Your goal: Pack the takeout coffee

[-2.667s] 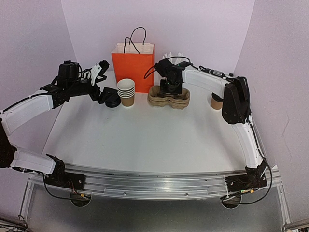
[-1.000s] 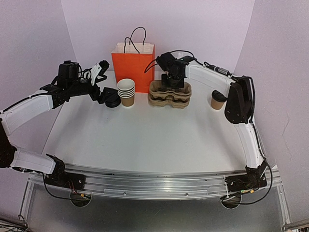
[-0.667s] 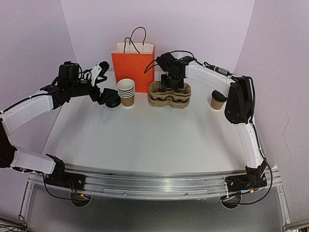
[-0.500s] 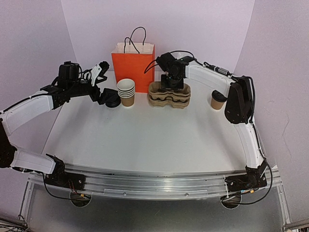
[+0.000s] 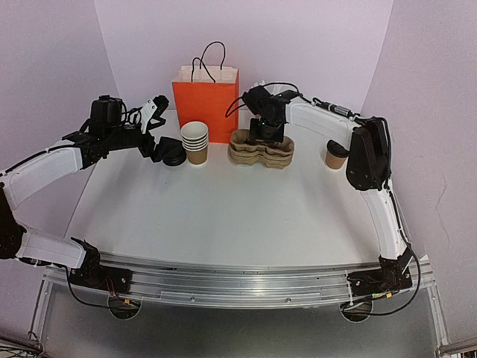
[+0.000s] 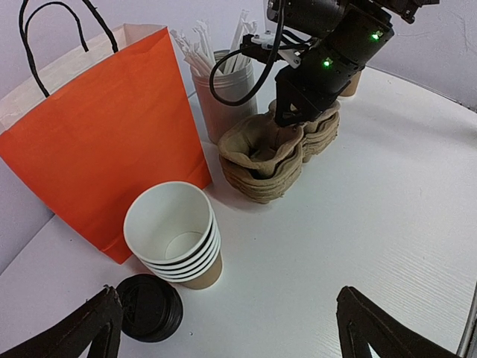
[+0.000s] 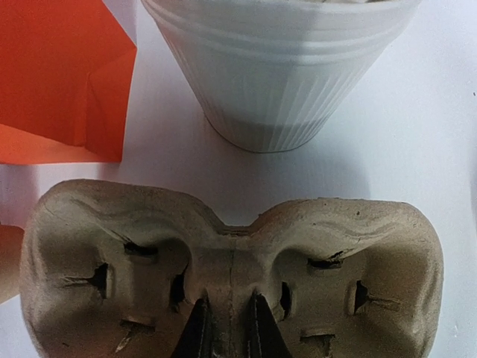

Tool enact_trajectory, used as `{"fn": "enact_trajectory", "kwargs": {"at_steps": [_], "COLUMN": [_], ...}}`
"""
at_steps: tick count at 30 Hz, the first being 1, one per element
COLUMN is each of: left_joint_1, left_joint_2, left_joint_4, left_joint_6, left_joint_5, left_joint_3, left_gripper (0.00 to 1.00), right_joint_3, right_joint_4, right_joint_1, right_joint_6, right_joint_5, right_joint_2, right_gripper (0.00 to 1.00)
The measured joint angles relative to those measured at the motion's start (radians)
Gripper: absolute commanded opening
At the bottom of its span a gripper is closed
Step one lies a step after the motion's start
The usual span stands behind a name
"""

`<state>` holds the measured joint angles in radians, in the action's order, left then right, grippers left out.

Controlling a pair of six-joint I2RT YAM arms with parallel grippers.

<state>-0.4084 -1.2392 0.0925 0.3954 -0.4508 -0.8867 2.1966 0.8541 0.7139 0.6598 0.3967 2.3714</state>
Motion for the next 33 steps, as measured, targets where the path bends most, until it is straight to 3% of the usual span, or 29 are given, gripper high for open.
{"fn": "enact_trajectory", "kwargs": {"at_steps": [20, 29, 33], "left_joint_1": [0.011, 0.045, 0.094], "left_joint_2": [0.0, -0.022, -0.074], "left_joint_4": [0.003, 0.012, 0.044], "left_joint_6": [0.002, 0.025, 0.032], "left_joint_5": [-0.02, -0.059, -0.096], "left_joint_3": [-0.008, -0.079, -0.178], "left_gripper": [1.0, 1.0, 1.0], "right_joint_3": [-0.004, 0.002, 0.002], "right_joint_4": [0.001, 0.002, 0.005], "right_joint_1": [0.005, 0.004, 0.004], "right_joint_6": [-0.063, -0.068, -0.071], "right_joint_5": [0.051, 0.051, 0.043], "right_joint_2": [-0.016, -0.068, -0.098], "right_gripper": [0.0, 0.0, 0.0]}}
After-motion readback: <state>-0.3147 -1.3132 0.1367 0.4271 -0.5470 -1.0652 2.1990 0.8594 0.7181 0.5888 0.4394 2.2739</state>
